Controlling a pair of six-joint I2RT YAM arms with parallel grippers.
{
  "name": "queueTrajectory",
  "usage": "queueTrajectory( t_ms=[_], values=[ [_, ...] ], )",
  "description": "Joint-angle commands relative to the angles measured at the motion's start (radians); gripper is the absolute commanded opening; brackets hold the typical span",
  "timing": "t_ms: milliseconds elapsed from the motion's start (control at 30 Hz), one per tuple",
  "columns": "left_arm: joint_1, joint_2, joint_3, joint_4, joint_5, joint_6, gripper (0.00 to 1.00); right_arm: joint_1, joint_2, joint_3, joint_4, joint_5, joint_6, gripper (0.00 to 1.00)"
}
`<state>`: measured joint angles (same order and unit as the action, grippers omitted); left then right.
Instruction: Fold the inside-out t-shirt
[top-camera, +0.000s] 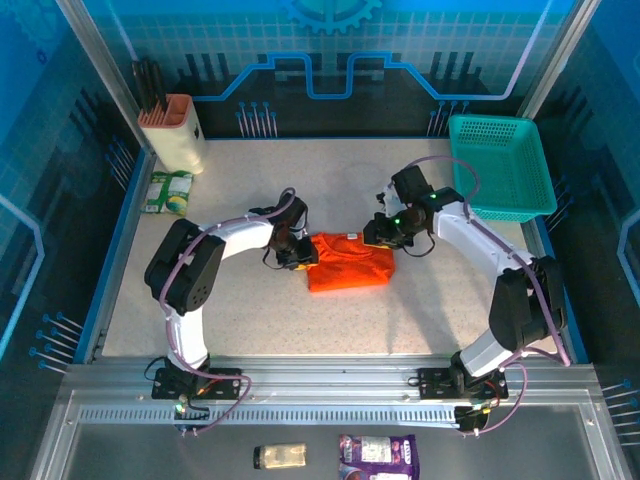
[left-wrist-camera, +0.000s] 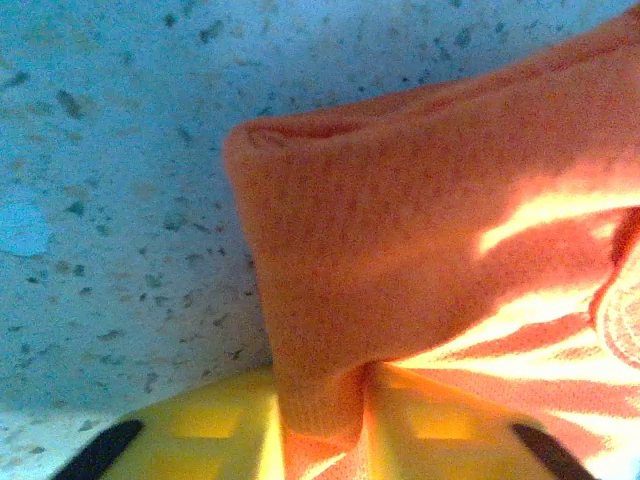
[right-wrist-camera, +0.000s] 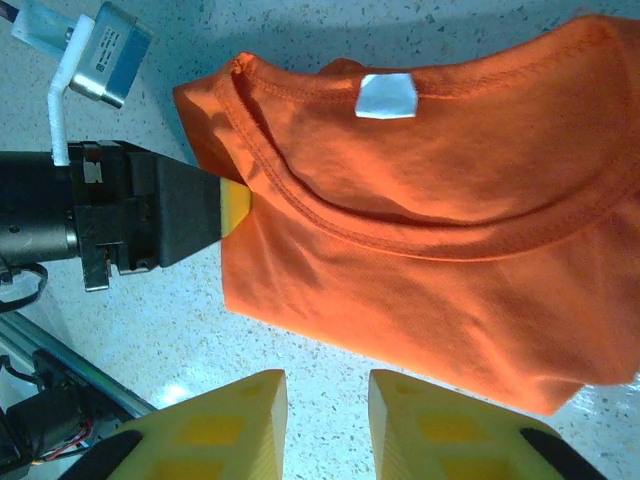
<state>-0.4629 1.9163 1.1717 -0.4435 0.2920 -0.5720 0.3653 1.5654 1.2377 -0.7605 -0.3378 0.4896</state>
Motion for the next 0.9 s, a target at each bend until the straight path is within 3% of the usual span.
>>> queueTrajectory(
  t_ms=[0, 200, 500, 867],
  values=[
    [-0.010, 0.035, 0.006, -0.007, -0.025, 0.035, 0.15, -0.012, -0.045, 0.008, -0.046, 0.025, -0.004, 0.29],
    [0.042, 0.000, 0.017, -0.122, -0.124, 0.134, 0.04, -0.029, -0.070, -0.004, -0.071, 0.033, -0.019, 0.29],
    [0.278, -0.029, 0.084, -0.300, -0.381, 0.352, 0.02, -0.084, -0.082, 0.008, -0.121, 0.017, -0.072, 0.29],
    [0.491, 0.314, 0.595, -0.439, -0.580, 0.609, 0.02, -0.129, -0.067, 0.075, -0.213, -0.018, -0.141, 0.29]
  ],
)
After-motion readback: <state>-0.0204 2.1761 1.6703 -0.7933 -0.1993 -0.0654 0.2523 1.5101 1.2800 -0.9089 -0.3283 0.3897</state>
